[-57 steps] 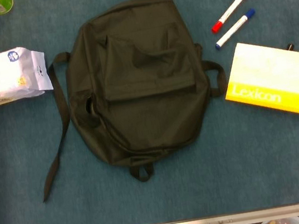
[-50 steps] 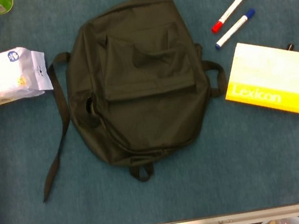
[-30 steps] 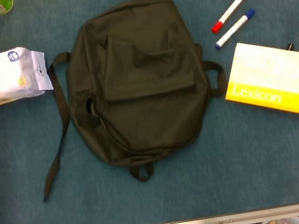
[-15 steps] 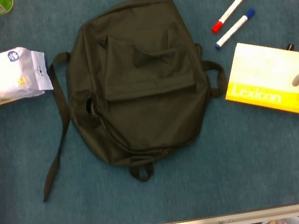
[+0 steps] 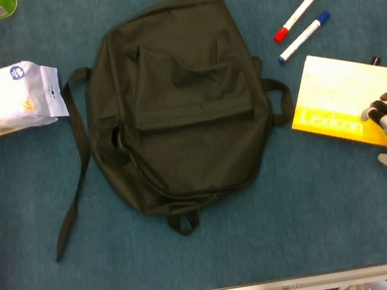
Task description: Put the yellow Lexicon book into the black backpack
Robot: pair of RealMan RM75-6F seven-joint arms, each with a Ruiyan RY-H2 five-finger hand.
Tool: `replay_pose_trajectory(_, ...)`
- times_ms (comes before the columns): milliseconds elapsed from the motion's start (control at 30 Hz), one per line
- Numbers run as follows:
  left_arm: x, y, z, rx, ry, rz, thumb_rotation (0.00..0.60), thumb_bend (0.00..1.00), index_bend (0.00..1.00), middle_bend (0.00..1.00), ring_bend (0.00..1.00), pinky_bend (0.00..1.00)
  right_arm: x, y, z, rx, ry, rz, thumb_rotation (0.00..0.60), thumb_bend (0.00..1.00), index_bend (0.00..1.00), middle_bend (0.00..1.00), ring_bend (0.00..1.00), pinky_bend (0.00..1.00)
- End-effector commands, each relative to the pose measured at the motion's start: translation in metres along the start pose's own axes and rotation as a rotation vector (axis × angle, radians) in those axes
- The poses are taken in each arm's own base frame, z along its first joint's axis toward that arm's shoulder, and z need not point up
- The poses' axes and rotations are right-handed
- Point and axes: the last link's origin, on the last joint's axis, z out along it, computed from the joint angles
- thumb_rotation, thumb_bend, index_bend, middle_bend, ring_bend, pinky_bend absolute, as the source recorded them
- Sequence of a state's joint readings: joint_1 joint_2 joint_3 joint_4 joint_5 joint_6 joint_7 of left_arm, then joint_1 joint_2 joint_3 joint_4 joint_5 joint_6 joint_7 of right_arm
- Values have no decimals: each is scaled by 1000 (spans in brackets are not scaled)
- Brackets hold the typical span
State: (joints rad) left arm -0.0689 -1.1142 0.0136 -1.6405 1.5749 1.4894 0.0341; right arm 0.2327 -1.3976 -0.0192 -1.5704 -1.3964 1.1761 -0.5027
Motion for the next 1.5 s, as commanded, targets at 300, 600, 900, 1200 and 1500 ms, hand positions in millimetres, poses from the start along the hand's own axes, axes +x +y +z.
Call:
replay_pose_trajectory(300,-6,-6,1,-1,-18,-21,600,181,186,207,196,183,-18,2,9,-57,57,-48,600,2,360,342,209,271)
replay_pose_trajectory(600,-9,-10,1,2,-24,-33,600,180,185,206,196,183,-27,2,15,-58,76,-71,600,2,360,342,209,250)
replay_pose_trajectory(900,-10,-13,2,6,-27,-37,600,180,185,206,196,183,-24,4,26,-64,114,-63,600,208,360,342,209,250)
replay_pose_trajectory(1200,-10,-14,3,7,-32,-41,600,181,186,206,196,183,-18,8,32,-81,167,-31,600,421,390,373,210,246)
replay_pose_trajectory(1500,-11,-14,3,7,-52,-45,600,180,186,206,196,183,-16,20,28,-152,202,-26,600,479,495,437,263,273)
